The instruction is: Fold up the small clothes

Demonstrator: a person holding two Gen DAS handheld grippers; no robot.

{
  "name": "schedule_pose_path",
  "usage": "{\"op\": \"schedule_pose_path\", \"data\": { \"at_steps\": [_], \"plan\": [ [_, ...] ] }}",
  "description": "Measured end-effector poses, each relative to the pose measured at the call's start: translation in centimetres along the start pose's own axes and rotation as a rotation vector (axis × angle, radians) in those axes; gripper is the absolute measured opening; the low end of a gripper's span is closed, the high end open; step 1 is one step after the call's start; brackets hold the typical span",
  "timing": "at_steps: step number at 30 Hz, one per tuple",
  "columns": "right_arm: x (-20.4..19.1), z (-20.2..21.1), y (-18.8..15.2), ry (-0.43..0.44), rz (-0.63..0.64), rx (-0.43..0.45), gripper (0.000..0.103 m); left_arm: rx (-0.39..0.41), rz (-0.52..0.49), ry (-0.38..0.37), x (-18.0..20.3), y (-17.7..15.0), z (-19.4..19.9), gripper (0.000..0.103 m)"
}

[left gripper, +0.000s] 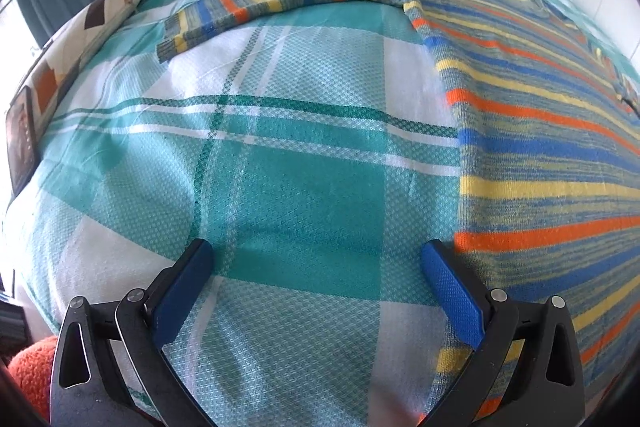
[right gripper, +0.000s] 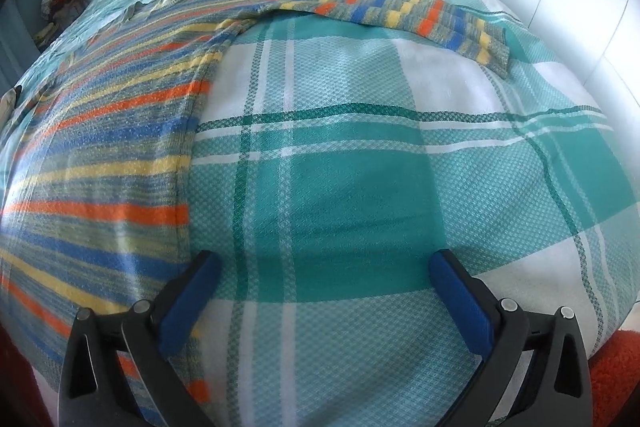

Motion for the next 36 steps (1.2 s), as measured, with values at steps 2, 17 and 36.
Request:
{"op": "schedule_pose_path", "data": {
  "at_steps": [2, 17, 36],
  "plan": [
    [-0.07, -0.02, -0.01, -0.005, 0.001, 0.000, 0.103, 0.003, -0.001, 0.000, 0.00, 0.00, 0.00, 0.103],
    [-0.07, -0.03, -0.01, -0.010, 0.002, 0.003, 0.103, -0.012, 0.002, 0.018, 0.25, 0.04, -0.07, 0.103],
    [-0.06, 0.01, -0.03, -0.025, -0.002, 0.005, 0.103, -0.011, 0.008, 0.021, 0.40, -0.13, -0.09, 0.102]
  ]
}}
Point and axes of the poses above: each gripper's, at about its wrist camera, not at the fingertips, and z roughly against the way its jaws point, x to its right, y to its top, the point moved 8 cm from there along -z, roughly the way its jaws point, and after that the axes turned 14 degrees about -x, right-handed, at the moved point
